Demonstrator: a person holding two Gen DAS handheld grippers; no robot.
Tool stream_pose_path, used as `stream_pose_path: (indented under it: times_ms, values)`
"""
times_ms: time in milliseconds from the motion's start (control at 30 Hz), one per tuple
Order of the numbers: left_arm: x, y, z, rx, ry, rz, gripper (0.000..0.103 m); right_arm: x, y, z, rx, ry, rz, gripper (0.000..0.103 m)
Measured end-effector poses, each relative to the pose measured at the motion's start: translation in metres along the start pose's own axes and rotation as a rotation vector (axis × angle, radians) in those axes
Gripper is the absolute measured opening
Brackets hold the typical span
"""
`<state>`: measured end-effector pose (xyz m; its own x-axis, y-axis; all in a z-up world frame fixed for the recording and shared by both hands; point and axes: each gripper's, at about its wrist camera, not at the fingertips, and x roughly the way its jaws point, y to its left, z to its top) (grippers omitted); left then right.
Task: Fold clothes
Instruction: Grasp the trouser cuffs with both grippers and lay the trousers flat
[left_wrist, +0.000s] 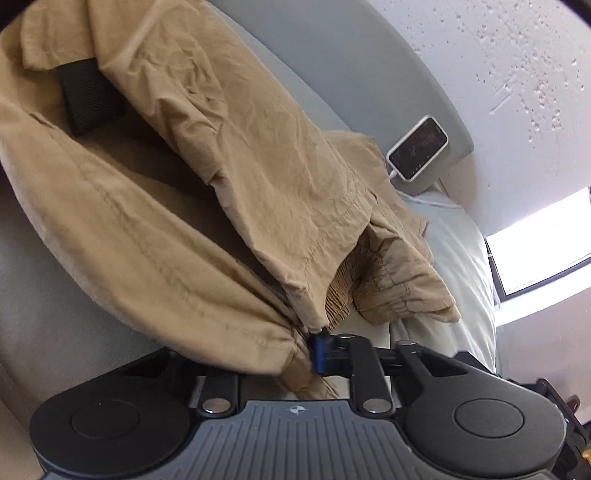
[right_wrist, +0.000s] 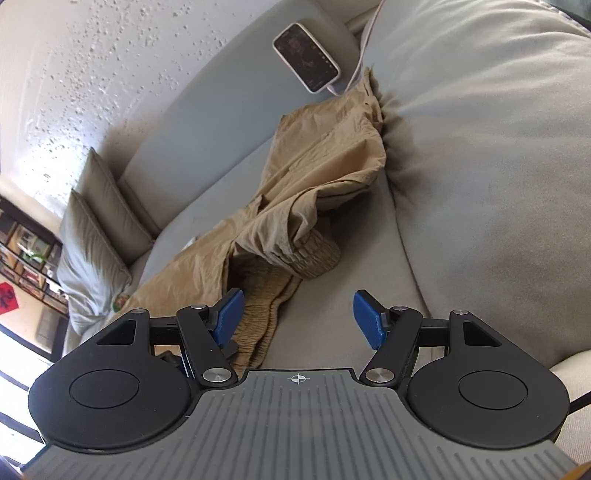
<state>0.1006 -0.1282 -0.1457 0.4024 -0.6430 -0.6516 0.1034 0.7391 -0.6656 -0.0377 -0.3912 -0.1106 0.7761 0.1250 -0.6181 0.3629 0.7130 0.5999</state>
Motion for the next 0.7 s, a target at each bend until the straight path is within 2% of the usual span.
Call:
stream_pose_path:
  times_ms: [100, 233, 267, 367, 433, 567, 700]
  values:
    - [-0.017, -0.006, 0.005, 0.058, 0.046, -0.035, 0.011, 0.014, 0.000, 0.006, -0.055, 0.013, -0.032, 0.068]
    - [-0.066, -0.004, 0.015, 0.124, 0.106, -0.123, 0.010, 0.022, 0.001, 0.006, -0.093, 0.034, -0.041, 0.068]
    - [-0.081, 0.000, 0.017, 0.124, 0.111, -0.151, 0.010, 0.023, 0.001, 0.004, -0.093, 0.050, -0.026, 0.073]
    - [-0.119, 0.015, 0.024, 0.091, 0.098, -0.202, 0.010, 0.023, -0.004, -0.004, -0.066, 0.086, 0.041, 0.083]
    - [-0.134, 0.022, 0.029, 0.063, 0.084, -0.210, 0.010, 0.024, -0.010, -0.007, -0.017, 0.080, 0.078, 0.084]
    - [-0.145, 0.025, 0.034, 0.002, 0.069, -0.236, 0.010, 0.035, -0.024, -0.011, 0.102, 0.092, 0.126, 0.088]
    - [-0.147, 0.017, 0.039, 0.006, 0.050, -0.256, 0.010, 0.040, -0.026, -0.012, 0.095, 0.044, 0.140, 0.089]
